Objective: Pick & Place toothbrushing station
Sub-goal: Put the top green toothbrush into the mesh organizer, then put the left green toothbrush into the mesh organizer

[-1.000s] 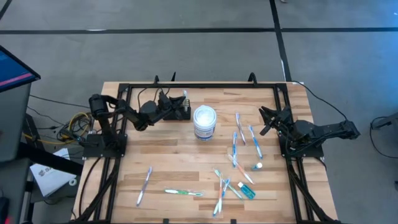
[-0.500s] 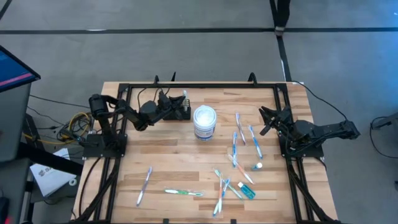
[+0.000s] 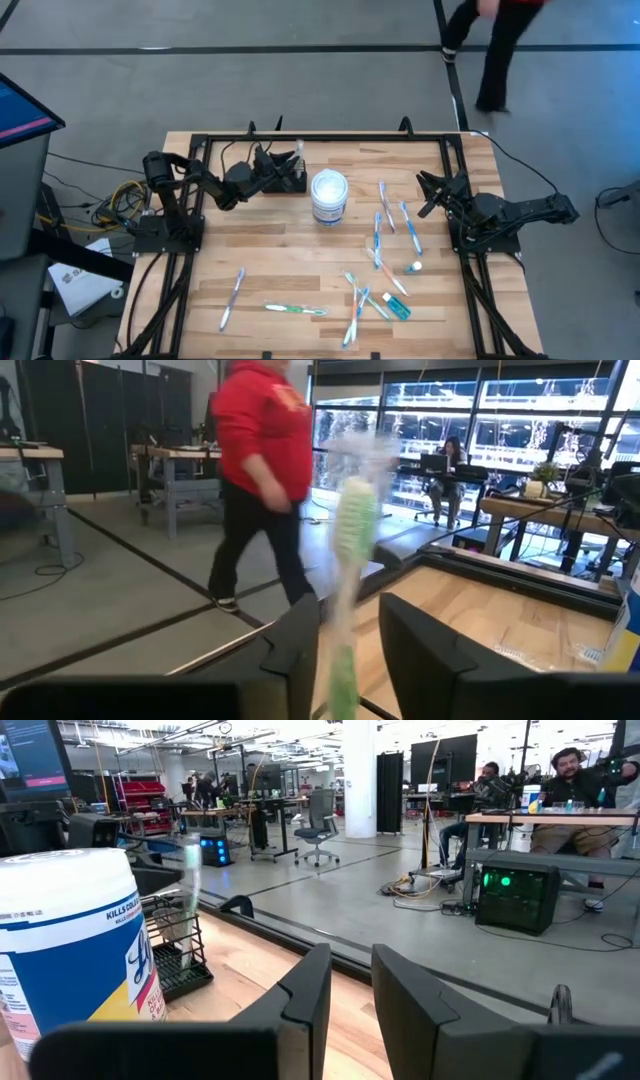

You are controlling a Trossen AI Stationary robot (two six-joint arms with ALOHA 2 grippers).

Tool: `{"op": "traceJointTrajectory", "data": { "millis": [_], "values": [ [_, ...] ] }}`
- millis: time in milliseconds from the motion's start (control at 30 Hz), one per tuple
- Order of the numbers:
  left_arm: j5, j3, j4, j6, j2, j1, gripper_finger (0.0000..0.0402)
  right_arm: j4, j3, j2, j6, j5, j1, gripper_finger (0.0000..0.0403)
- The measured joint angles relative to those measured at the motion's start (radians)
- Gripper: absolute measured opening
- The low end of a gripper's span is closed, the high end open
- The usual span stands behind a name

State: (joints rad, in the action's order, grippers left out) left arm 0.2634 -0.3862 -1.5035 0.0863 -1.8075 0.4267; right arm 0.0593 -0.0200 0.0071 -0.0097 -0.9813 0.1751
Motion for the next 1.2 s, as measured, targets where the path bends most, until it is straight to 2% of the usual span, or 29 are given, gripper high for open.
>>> {"op": "traceJointTrajectory", "data": {
  "millis": [200, 400, 567, 733, 833, 1000, 1200],
  "values": [
    [0.0, 0.0, -0.002, 0.0, 0.033, 0.0, 0.014, -0.003, 0.0, 0.0, 0.0, 0.0, 0.0, 0.0069],
    [-0.021, 0.016, 0.043, 0.0, 0.137, -0.008, 0.0147, -0.01, 0.0, 0.0, 0.002, 0.0, 0.0, 0.0069],
    [-0.052, 0.062, 0.169, -0.001, 0.277, -0.029, 0.014, -0.016, 0.0, 0.0, 0.002, 0.0, 0.0, 0.0069],
    [-0.062, 0.076, 0.486, 0.001, 0.443, -0.099, 0.0126, -0.015, 0.0, 0.0, 0.002, 0.0, 0.0, 0.0069],
    [-0.062, 0.076, 0.621, 0.003, 0.521, -0.152, 0.0116, -0.015, 0.0, 0.0, 0.002, 0.0, 0.0, 0.0069],
    [-0.064, 0.075, 0.71, 0.027, 0.603, -0.244, 0.0104, -0.015, 0.0, 0.0, 0.002, 0.0, 0.0, 0.0069],
    [-0.134, 0.075, 0.761, 0.066, 0.634, -0.353, 0.0102, -0.015, 0.0, 0.0, 0.002, 0.0, 0.0, 0.0069]
  ]
}}
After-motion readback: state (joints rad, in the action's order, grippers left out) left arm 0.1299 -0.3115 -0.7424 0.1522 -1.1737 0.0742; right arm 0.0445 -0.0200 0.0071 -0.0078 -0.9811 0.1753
